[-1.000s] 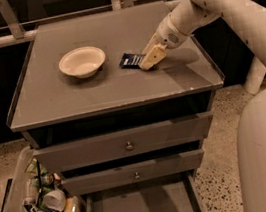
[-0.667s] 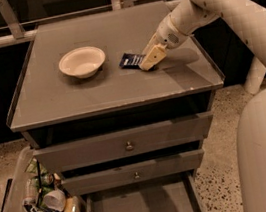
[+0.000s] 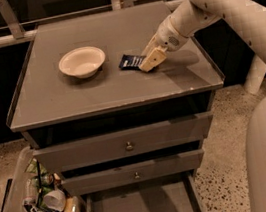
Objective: Place rxbar blueberry into bottom drawer
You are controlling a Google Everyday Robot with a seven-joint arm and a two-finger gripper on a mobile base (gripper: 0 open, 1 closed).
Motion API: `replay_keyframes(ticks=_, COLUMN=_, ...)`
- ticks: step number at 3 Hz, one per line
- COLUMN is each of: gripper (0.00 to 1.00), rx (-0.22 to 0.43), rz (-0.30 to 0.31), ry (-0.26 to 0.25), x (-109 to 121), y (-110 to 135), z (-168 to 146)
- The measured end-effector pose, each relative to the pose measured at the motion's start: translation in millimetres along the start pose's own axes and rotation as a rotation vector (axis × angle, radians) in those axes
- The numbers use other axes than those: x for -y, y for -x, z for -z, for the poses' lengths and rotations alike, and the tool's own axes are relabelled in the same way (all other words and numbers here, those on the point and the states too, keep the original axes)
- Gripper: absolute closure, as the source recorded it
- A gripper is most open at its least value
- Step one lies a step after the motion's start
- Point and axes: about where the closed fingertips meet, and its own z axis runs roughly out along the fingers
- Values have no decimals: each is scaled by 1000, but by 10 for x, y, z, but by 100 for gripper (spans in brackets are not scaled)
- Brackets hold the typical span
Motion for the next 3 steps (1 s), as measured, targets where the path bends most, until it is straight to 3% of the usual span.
replay_keyframes(ticks=3, gripper=100, rx=36, rz=186, ry=-29, x=-936, y=29, z=570)
